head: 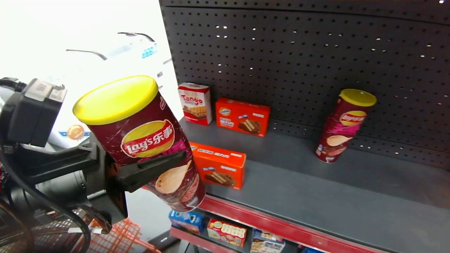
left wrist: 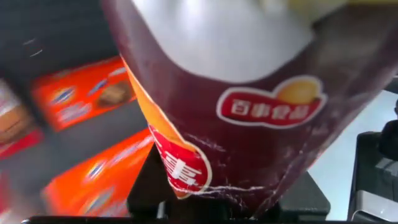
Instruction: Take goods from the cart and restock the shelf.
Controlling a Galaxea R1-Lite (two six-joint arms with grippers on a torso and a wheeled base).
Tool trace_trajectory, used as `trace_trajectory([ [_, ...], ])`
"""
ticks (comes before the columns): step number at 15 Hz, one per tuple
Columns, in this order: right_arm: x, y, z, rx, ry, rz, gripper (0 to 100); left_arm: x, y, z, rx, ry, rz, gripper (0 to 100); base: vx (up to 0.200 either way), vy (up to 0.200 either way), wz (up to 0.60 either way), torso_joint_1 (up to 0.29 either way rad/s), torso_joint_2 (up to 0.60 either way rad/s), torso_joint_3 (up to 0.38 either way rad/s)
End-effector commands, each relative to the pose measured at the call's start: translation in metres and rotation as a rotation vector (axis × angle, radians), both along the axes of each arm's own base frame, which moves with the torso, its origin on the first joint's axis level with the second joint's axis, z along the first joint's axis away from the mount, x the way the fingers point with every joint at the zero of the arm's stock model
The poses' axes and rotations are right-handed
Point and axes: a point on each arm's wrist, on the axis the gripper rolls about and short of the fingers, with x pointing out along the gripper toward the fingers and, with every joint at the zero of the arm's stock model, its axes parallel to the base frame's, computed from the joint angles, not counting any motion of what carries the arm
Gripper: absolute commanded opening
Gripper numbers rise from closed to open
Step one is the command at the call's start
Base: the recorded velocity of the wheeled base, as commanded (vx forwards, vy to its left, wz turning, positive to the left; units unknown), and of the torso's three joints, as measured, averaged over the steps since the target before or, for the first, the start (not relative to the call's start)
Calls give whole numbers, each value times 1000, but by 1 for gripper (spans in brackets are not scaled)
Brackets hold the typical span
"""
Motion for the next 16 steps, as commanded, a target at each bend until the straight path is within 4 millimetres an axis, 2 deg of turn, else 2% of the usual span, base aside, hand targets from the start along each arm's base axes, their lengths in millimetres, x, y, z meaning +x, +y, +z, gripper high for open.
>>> trace_trajectory([
  [1,0,0,0,0,1,0,100,2,-1,-2,5,9,1,0,0,0,-600,2,-7,7],
  [4,0,0,0,-1,1,0,100,1,0,-1,2,4,4,0,0,0,-600,10,-1,-1],
  [16,0,0,0,-4,1,1,100,3,1,0,-10,11,10,0,0,0,0,0,0,0],
])
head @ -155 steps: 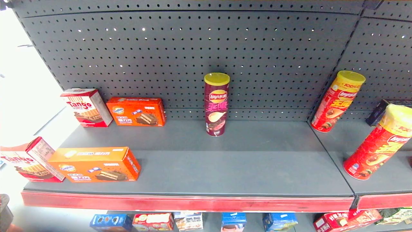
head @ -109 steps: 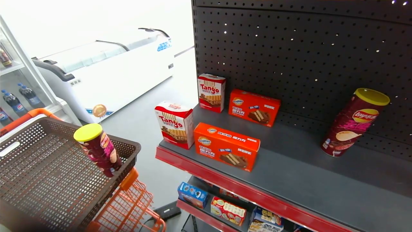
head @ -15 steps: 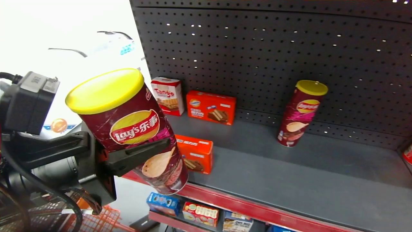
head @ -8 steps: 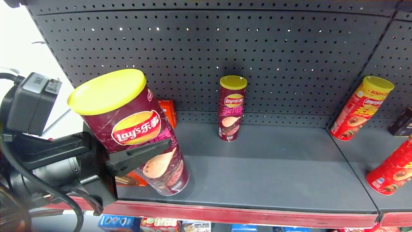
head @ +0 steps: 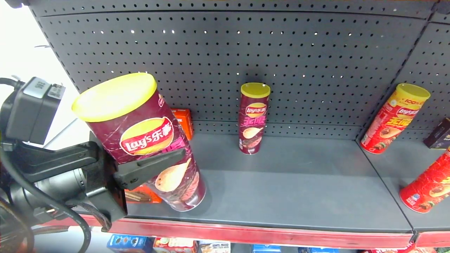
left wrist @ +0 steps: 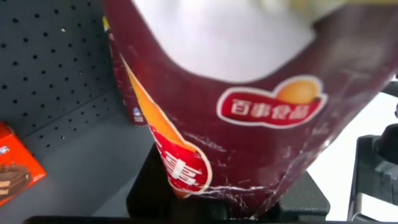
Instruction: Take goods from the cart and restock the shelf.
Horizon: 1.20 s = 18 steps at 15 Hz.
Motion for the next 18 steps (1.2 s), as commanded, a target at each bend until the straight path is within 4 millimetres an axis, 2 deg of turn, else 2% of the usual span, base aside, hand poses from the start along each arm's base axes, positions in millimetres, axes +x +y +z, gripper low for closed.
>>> trace_trajectory([
  [1,0,0,0,-7,2,11,100,4,-2,0,-2,5,0,0,0,0,0,0,0,0],
  [5,-1,0,6,-19,-16,18,100,6,-3,-2,-7,29,1,0,0,0,0,0,0,0],
  [6,7,2,84,-13,-13,163,100,9,-4,-2,-14,47,10,0,0,0,0,0,0,0],
  [7,16,3,105,-12,13,252,100,10,-4,-4,-12,57,9,0,0,0,0,0,0,0],
  [8,20,6,103,-49,45,391,100,15,-6,-6,-6,68,7,0,0,0,0,0,0,0],
  [9,31,8,98,-89,98,441,100,18,-8,-6,-5,71,8,0,0,0,0,0,0,0],
  [13,82,23,112,-97,166,579,100,23,-5,-6,-4,73,29,0,0,0,0,0,0,0],
  [15,105,39,118,-107,212,680,100,24,-4,-7,-4,76,40,0,0,0,0,0,0,0],
  [18,139,55,137,-111,243,700,100,26,-4,-9,1,86,43,0,0,0,0,0,0,0],
])
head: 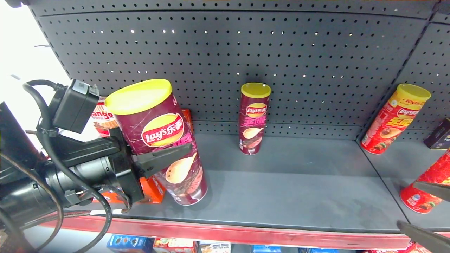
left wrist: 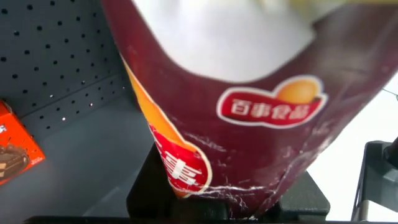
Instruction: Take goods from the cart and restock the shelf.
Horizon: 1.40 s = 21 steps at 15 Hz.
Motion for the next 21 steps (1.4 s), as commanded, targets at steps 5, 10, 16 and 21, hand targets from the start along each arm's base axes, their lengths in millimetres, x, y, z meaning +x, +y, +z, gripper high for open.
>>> trace_trajectory([
  [5,86,44,4,-28,102,105,100,1,-1,2,-2,-5,-1,0,0,0,0,0,0,0],
  [10,160,67,-1,48,-2,259,100,0,0,3,-6,-9,-3,0,0,0,0,0,0,0],
  [16,234,79,10,38,-116,326,100,1,3,5,-21,0,3,0,0,0,0,0,0,0],
  [21,281,85,3,37,-225,592,100,5,6,14,-66,15,7,0,0,0,0,0,0,0],
])
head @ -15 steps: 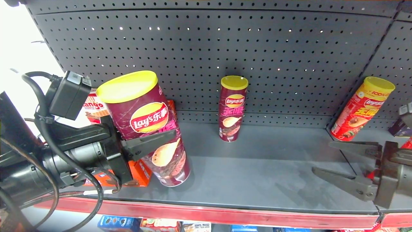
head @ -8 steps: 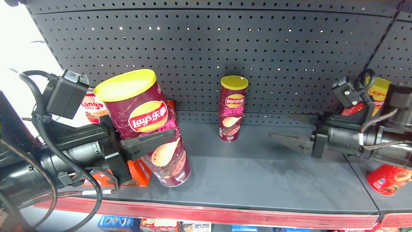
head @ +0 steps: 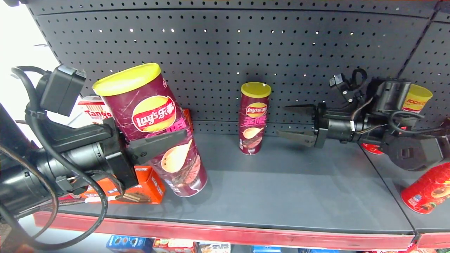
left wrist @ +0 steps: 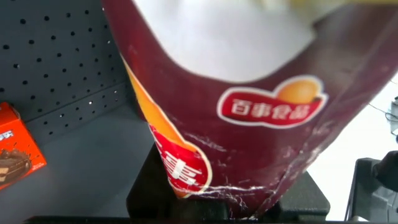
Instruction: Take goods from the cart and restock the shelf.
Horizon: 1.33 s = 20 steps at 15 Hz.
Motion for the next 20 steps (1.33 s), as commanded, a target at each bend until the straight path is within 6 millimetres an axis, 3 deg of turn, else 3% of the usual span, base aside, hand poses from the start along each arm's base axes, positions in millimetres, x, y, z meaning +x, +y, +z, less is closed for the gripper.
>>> trace_trajectory([
  [1,28,7,-21,-6,15,17,100,0,0,1,-2,-4,2,0,0,0,0,0,0,0],
  [7,60,24,-45,-9,31,34,100,1,1,1,-13,7,4,0,0,0,0,0,0,0],
  [13,77,50,-63,-10,43,72,100,-1,4,-2,-55,6,9,0,0,0,0,0,0,0],
  [16,73,62,-67,-13,50,98,100,0,5,-5,-52,15,15,0,0,0,0,0,0,0],
  [20,65,60,-68,-20,68,88,100,0,6,-5,-52,13,18,0,0,0,0,0,0,0],
])
